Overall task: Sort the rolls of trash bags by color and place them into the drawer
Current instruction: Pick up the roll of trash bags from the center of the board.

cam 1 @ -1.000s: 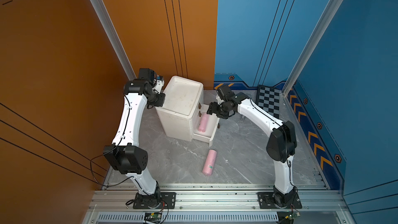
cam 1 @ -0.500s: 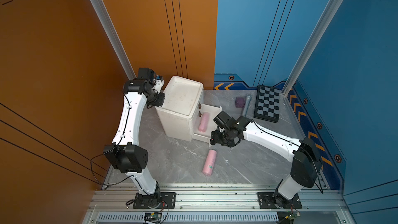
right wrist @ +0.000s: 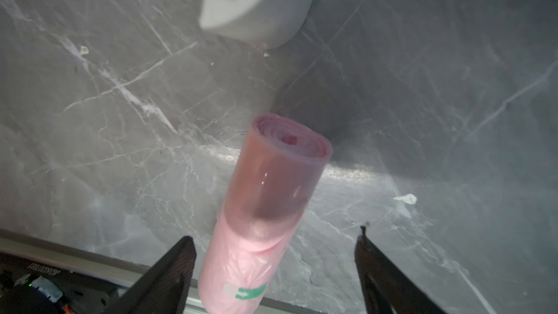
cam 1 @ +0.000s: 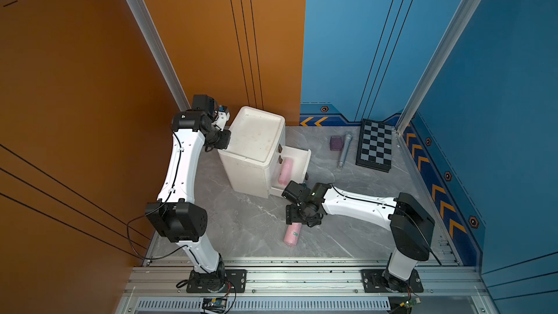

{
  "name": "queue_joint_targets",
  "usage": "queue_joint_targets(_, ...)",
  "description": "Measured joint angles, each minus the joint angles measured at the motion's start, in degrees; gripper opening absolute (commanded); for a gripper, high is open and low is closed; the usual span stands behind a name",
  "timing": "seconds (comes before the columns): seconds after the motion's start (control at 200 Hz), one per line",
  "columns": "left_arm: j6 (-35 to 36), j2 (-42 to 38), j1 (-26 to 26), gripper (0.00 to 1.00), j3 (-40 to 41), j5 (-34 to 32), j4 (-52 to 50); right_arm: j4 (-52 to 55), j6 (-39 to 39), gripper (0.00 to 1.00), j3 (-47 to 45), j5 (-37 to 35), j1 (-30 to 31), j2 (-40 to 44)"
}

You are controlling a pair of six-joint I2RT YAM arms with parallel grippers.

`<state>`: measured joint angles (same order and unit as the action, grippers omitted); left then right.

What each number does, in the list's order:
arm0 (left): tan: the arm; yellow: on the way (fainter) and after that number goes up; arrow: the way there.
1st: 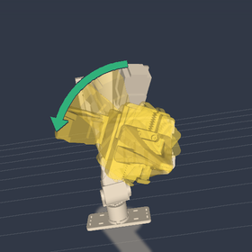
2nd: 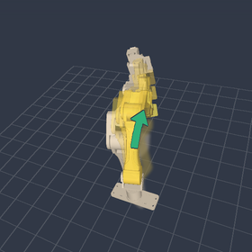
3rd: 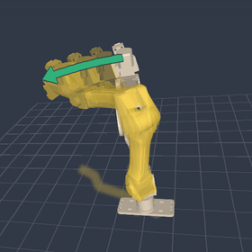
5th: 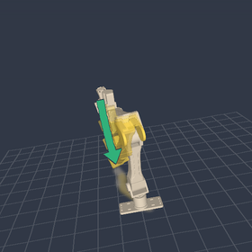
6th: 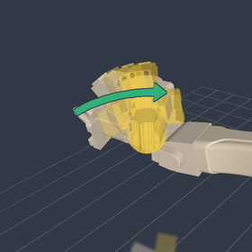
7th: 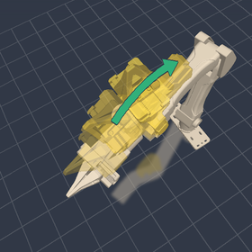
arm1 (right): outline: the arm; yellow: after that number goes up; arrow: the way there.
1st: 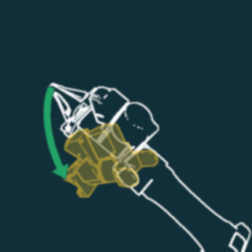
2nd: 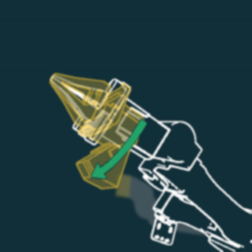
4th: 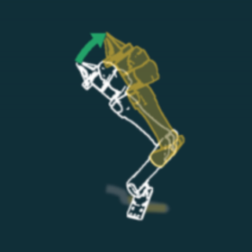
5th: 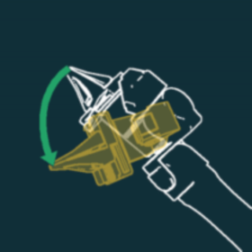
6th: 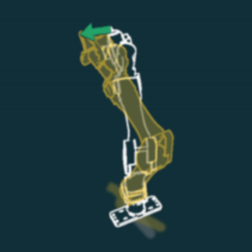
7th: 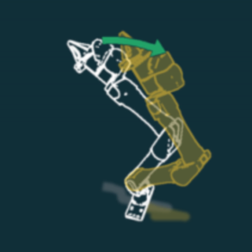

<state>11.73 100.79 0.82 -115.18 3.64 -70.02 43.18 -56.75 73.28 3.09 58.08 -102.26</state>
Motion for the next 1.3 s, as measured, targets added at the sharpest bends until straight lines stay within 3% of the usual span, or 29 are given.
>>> queue_joint_targets(0.335,0.3,-0.9,0.5,0.0,1.6,1.2,1.3,-6.4,-3.3,0.82,-2.1,1.4,-0.3,-3.7)
queue_joint_targets(0.551,0.4,-0.9,0.7,0.0,1.6,1.6,1.4,-8.6,-3.9,0.48,-0.4,1.7,-0.6,-5.4)
queue_joint_targets(0.631,0.5,-0.9,0.7,0.0,1.7,1.8,1.4,-8.9,-4.1,0.4,-0.4,1.7,-0.8,-5.4)
queue_joint_targets(0.831,0.7,-0.8,1.0,0.0,1.7,2.4,1.4,-7.9,-4.1,0.38,-1.4,2.3,-2.3,-2.8)
queue_joint_targets(1.001,0.7,-0.6,1.2,0.0,1.5,2.7,1.2,-6.3,-3.1,0.38,-0.7,2.7,-6.9,4.5)
queue_joint_targets(1.296,0.7,-0.6,1.2,0.0,1.6,2.9,1.2,-4.0,3.1,0.37,15.9,6.0,-19.6,2.8)
